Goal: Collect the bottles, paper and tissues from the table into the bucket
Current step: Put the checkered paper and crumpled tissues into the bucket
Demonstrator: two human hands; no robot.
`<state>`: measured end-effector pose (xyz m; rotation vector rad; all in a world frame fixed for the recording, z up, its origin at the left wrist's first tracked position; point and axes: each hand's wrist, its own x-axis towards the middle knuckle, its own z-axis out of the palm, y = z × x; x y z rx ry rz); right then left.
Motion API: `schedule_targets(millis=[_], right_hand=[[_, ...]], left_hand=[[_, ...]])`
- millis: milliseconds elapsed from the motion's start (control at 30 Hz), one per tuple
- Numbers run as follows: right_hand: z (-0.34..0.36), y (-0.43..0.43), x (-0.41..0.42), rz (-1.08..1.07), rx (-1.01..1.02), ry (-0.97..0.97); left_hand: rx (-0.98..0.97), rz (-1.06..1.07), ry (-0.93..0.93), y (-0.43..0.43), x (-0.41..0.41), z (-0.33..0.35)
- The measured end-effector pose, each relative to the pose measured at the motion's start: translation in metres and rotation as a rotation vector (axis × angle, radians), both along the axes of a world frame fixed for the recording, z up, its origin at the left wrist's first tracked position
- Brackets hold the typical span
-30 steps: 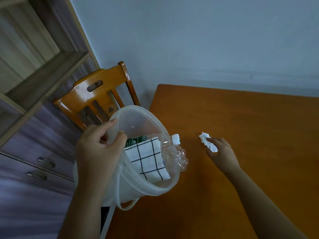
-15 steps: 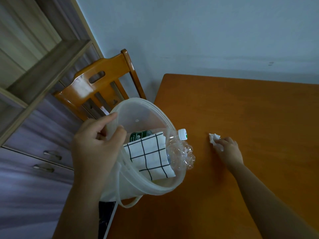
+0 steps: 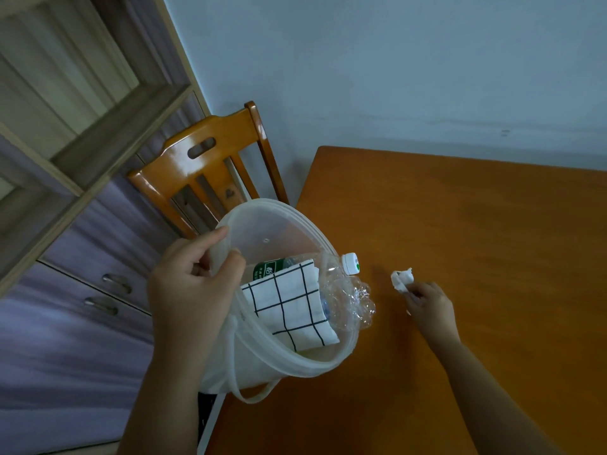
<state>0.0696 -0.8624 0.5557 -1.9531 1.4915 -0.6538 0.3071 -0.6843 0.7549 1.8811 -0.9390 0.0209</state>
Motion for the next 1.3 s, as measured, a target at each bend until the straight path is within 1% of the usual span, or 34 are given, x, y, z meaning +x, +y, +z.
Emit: schedule_targets(millis=[67, 200, 400, 600, 767, 900, 967, 1067, 1167, 1300], right_hand=[[0.018, 0.011, 0.005, 0.024, -0.043, -0.054], [0.064, 0.034, 0.022, 0.065, -0.112, -0.245], [0.129, 0.076, 0.054, 0.285, -0.150, -0.386], [0.157, 0.117, 0.091, 0.548, -0.185, -0.344], [0.159, 0.141, 0.114, 0.756, -0.136, -0.260], [0.157, 0.153, 0.122, 0.861, -0.095, -0.227], [0.154, 0.155, 0.123, 0.856, -0.109, -0.267], [0.149, 0.149, 0.122, 0.769, -0.140, -0.299], [0.137, 0.136, 0.119, 0.671, -0.164, -0.265], [0.113, 0.112, 0.116, 0.570, -0.124, -0.161]], left_hand=[[-0.005, 0.019, 0.018, 0.011, -0.004, 0.001], [-0.007, 0.035, 0.008, 0.031, -0.007, -0.001], [-0.018, 0.092, 0.026, 0.058, -0.007, -0.005], [-0.037, 0.144, 0.039, 0.080, -0.005, -0.007], [-0.043, 0.170, 0.064, 0.095, 0.002, -0.009], [-0.067, 0.201, 0.076, 0.107, 0.010, -0.011], [-0.058, 0.229, 0.074, 0.112, 0.015, -0.012], [-0.046, 0.261, 0.089, 0.118, 0.021, -0.015], [-0.041, 0.287, 0.087, 0.119, 0.025, -0.018], [-0.030, 0.301, 0.092, 0.115, 0.032, -0.020]])
